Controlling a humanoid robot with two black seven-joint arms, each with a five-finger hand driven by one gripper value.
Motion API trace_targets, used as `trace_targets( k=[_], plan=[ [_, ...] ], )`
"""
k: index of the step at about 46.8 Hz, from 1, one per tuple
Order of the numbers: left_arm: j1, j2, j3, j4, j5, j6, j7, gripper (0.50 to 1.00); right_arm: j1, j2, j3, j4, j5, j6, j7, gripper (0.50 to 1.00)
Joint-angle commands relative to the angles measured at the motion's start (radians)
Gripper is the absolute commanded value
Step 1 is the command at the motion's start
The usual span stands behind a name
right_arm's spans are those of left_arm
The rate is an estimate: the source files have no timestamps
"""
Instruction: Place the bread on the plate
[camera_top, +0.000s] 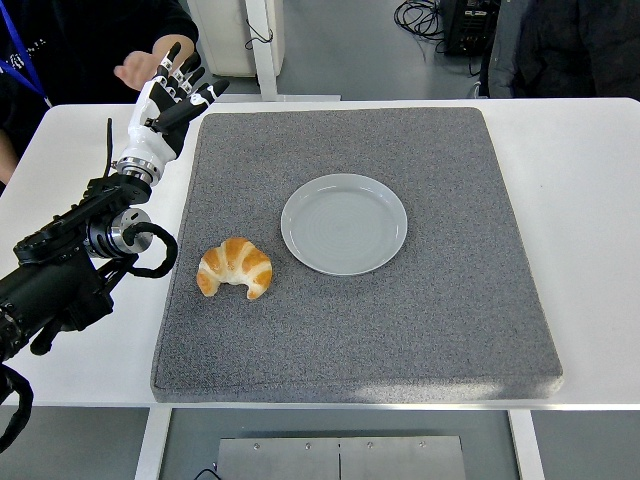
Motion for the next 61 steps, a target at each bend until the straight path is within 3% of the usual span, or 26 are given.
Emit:
trace_targets(
  k=[1, 61],
  plan=[
    [-0.001, 0.0, 0.0, 0.0, 0.0, 0.0, 0.0, 0.974, 0.0, 0.0, 0.0, 0.0, 0.0, 0.001, 0.0, 1.0],
    [-0.001, -0.015, -0.002, 0.0, -0.001, 0.0, -0.001, 0.972, 0.0, 0.0, 0.0, 0.002, 0.0, 0.001, 0.0, 1.0]
  ],
)
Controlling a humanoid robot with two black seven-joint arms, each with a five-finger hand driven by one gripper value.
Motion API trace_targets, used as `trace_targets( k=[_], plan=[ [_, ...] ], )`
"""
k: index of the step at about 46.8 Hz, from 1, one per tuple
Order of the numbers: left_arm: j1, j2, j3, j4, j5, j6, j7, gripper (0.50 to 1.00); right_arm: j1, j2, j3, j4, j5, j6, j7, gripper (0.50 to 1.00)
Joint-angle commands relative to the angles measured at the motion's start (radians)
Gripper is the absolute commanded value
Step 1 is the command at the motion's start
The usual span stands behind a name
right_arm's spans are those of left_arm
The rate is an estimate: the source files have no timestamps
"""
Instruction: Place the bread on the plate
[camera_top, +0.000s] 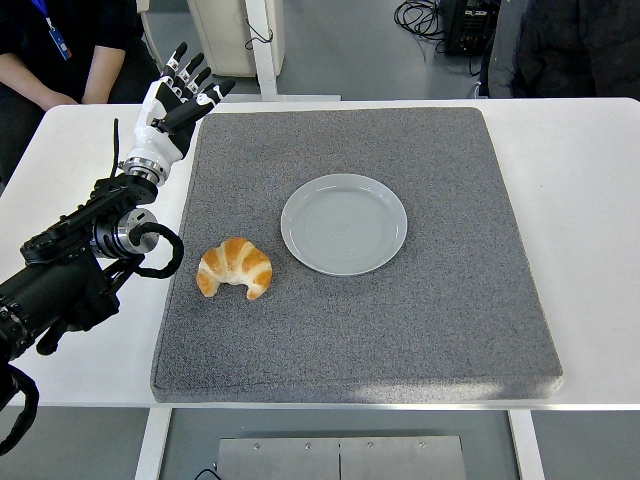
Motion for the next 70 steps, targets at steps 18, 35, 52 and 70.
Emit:
trace_targets(
  k=[18, 35, 52, 70],
  plan=[
    [-0.001, 0.001, -0.007, 0.0, -0.002, 0.0, 0.005, 0.972, 0.0, 0.0, 0.0, 0.001, 0.0, 0.0, 0.0, 1.0],
    [-0.001, -0.01, -0.015, 0.0, -0.014, 0.0, -0.003, 0.974, 0.0, 0.0, 0.0, 0.001, 0.0, 0.0, 0.0, 1.0],
    [-0.038, -0.008, 0.001, -0.049, -0.009, 0.012, 0.015, 0.971, 0.0, 0.0, 0.002, 0.001, 0.0, 0.0, 0.0, 1.0],
    [-0.121, 0.182, 0.162, -0.432, -0.009, 0.237, 0.265, 0.966, 0.002, 0.0, 0.002, 0.001, 0.0, 0.0, 0.0, 1.0]
  ],
)
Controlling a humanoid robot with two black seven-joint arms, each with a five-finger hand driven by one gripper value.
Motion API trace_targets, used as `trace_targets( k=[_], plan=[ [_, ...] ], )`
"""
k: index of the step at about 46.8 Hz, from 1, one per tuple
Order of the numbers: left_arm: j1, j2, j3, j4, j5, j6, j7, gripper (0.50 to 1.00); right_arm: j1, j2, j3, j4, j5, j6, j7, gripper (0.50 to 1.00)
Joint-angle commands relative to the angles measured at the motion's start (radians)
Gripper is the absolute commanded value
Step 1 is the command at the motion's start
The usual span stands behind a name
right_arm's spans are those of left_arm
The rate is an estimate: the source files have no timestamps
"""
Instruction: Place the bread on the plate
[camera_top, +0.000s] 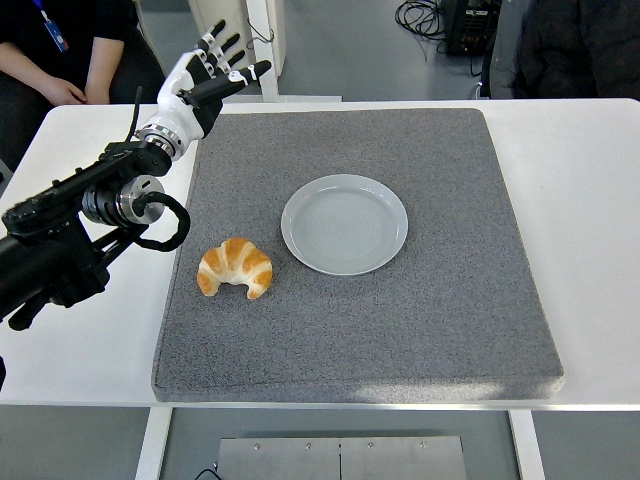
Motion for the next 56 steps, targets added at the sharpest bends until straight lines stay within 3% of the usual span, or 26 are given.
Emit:
trace_targets(
  k=[1, 10, 21, 31, 47, 56],
  plan=[
    [-0.034, 0.045, 0.082, -0.073, -0.002, 0.039, 0.025, 0.966, 0.001, 0.0, 0.0, 0.0, 0.0, 0.0, 0.0, 1.0],
    [-0.181, 0.121, 0.322, -0.144, -0.002, 0.049, 0.034, 0.966, 0.001, 0.0, 0.0, 0.0, 0.0, 0.0, 0.0, 1.0],
    [-0.439, 0.217, 0.668, -0.318, -0.006, 0.051, 0.12, 0.966, 0.001, 0.0, 0.0, 0.0, 0.0, 0.0, 0.0, 1.0],
    [-0.635, 0.242, 0.921, -0.426, -0.005, 0.04, 0.148, 0.966, 0.001, 0.0, 0.0, 0.0, 0.0, 0.0, 0.0, 1.0],
    [-0.782, 0.242, 1.154, -0.591, 0.048, 0.039, 0.145, 0.966, 0.001, 0.0, 0.0, 0.0, 0.0, 0.0, 0.0, 1.0],
    [-0.871, 0.263, 1.222, -0.631, 0.121, 0.032, 0.14, 0.966, 0.001, 0.0, 0.0, 0.0, 0.0, 0.0, 0.0, 1.0]
  ],
)
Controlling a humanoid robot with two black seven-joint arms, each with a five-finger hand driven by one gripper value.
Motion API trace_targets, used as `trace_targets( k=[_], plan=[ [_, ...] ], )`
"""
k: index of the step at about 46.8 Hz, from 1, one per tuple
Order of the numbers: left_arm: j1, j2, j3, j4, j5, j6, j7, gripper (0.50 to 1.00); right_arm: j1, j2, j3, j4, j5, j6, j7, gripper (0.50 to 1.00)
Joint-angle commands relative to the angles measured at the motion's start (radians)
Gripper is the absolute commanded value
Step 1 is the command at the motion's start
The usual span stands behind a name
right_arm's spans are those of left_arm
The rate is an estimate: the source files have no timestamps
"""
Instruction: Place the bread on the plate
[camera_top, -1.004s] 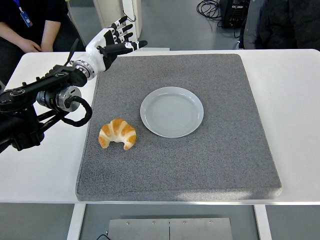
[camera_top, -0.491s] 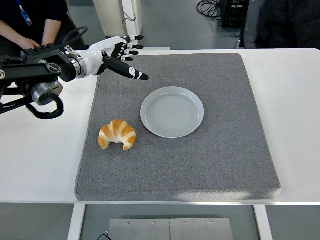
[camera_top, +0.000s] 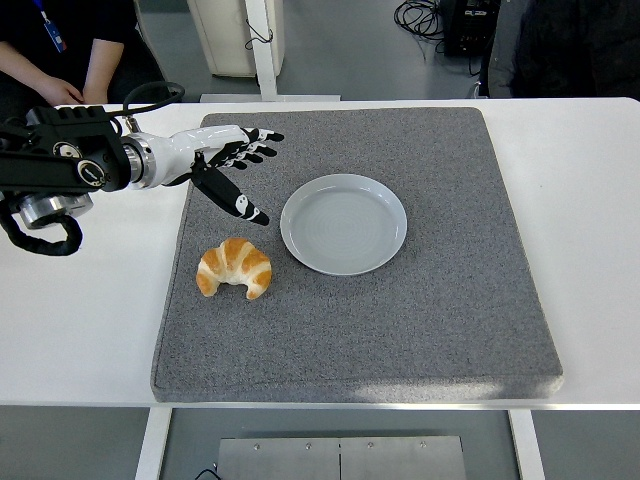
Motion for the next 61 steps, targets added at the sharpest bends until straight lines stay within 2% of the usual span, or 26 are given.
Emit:
trace_targets(
  k=[1, 13, 19, 23, 33, 43, 47, 61],
  plan=[
    [-0.024, 0.019, 0.021, -0.015, 0.039, -0.007, -0.003, 0.966, 0.0, 0.0, 0.002, 0.0, 0.0, 0.0, 0.0, 1.0],
    [-0.014, 0.062, 0.031, -0.032, 0.209, -0.03, -0.014, 0.968, 0.001, 0.0, 0.002, 0.0, 0.0, 0.0, 0.0, 1.0],
    [0.041, 0.067, 0.031, -0.031, 0.257, -0.023, -0.039, 0.968, 0.001, 0.0, 0.002, 0.0, 0.0, 0.0, 0.0, 1.0],
    [0.078, 0.073, 0.028, -0.029, 0.295, -0.009, -0.06, 0.968, 0.001, 0.0, 0.002, 0.0, 0.0, 0.0, 0.0, 1.0],
    [0.186, 0.095, -0.003, -0.025, 0.39, 0.082, -0.088, 0.961, 0.001, 0.0, 0.002, 0.0, 0.0, 0.0, 0.0, 1.0],
    [0.249, 0.107, -0.014, -0.009, 0.409, 0.108, -0.095, 0.957, 0.003, 0.0, 0.002, 0.0, 0.0, 0.0, 0.0, 1.0],
    [0.264, 0.105, -0.018, 0.0, 0.409, 0.119, -0.114, 0.957, 0.003, 0.0, 0.002, 0.0, 0.0, 0.0, 0.0, 1.0],
    [0.324, 0.098, -0.064, 0.038, 0.412, 0.12, -0.118, 0.957, 0.003, 0.0, 0.0, 0.0, 0.0, 0.0, 0.0, 1.0]
  ],
)
